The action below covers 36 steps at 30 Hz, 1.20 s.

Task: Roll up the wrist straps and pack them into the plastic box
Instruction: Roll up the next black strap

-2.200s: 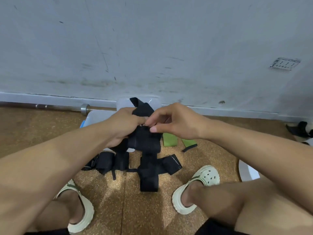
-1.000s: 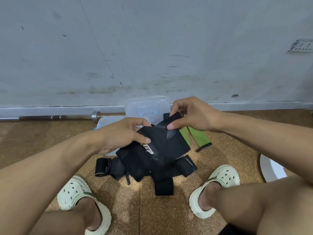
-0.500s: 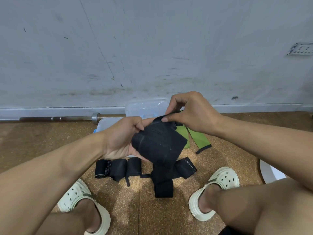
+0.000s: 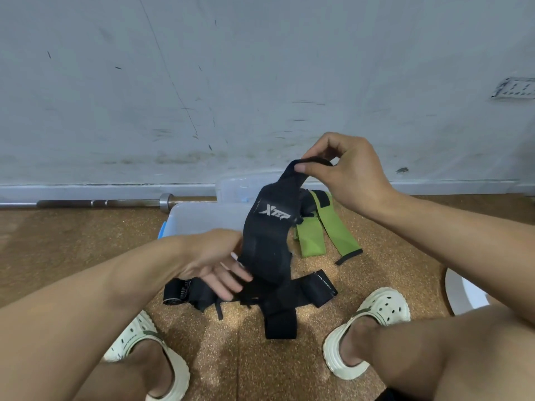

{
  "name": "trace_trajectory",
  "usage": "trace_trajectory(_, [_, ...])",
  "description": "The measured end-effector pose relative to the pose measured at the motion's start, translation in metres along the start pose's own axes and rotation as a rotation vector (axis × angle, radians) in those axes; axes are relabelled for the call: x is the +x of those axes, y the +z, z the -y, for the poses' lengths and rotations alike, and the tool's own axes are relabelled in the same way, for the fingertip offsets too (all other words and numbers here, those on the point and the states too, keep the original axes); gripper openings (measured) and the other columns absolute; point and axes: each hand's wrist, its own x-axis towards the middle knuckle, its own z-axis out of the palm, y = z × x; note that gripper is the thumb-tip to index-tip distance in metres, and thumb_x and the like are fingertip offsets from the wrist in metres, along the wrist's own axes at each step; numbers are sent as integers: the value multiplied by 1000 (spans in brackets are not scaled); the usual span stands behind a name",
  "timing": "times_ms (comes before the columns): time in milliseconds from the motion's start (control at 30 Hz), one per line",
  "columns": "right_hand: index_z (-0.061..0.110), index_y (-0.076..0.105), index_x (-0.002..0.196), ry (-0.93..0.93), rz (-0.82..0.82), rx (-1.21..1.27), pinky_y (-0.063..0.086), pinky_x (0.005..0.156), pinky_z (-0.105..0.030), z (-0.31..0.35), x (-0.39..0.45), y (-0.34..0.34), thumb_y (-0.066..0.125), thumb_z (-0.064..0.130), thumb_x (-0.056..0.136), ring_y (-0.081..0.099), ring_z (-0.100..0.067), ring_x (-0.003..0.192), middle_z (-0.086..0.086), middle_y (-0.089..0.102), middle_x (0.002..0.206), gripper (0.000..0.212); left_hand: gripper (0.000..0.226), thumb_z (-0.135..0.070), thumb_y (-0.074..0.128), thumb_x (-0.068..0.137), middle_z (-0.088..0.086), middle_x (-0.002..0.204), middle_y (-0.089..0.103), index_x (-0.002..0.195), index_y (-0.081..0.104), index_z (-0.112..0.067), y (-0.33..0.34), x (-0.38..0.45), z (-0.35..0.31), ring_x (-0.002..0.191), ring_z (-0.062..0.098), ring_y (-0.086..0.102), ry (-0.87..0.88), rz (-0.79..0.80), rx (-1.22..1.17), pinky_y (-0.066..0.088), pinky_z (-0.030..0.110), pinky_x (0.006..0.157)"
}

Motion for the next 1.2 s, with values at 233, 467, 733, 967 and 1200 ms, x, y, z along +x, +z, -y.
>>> trace_trajectory(233, [25,78,85,28,261,-32,50,72,-12,-9,-4,2,85,17,82,69,-1,79,15,77,82,10,70,-42,71,91,-2,144,53,151,40,-24,-9,-3,3,129,19,53,132,-331,554,44,34,107])
trace_trajectory(467, [18,79,95,-5,411,48,60,82,-28,-7,-8,18,78,8,89,73,-6,83,10,79,88,12,32,-35,79,87,-16,114,74,118,71,-31,14,-14,-20,113,-2,65,652,-358,112,45,27,105])
trace_trajectory(733, [18,70,113,218,295,91,63,69,-33,-26,3,24,65,18,101,71,-10,78,-2,70,94,14,20,-26,60,102,-2,87,77,107,73,-11,28,-2,-26,76,3,69,614,-504,102,47,8,62])
trace_trajectory(967, [15,63,122,496,815,-573,56,88,-40,-111,-11,51,71,21,95,68,-26,99,-7,70,109,29,22,-31,69,96,2,79,65,98,52,-16,31,4,-27,62,7,55,503,-484,261,39,22,57])
trace_trajectory(1200, [8,59,131,656,844,-682,48,88,-32,-214,-79,114,60,17,100,61,-32,118,-11,65,122,33,40,-29,62,100,13,94,70,133,40,-18,26,19,-18,73,20,60,418,-485,316,50,39,78])
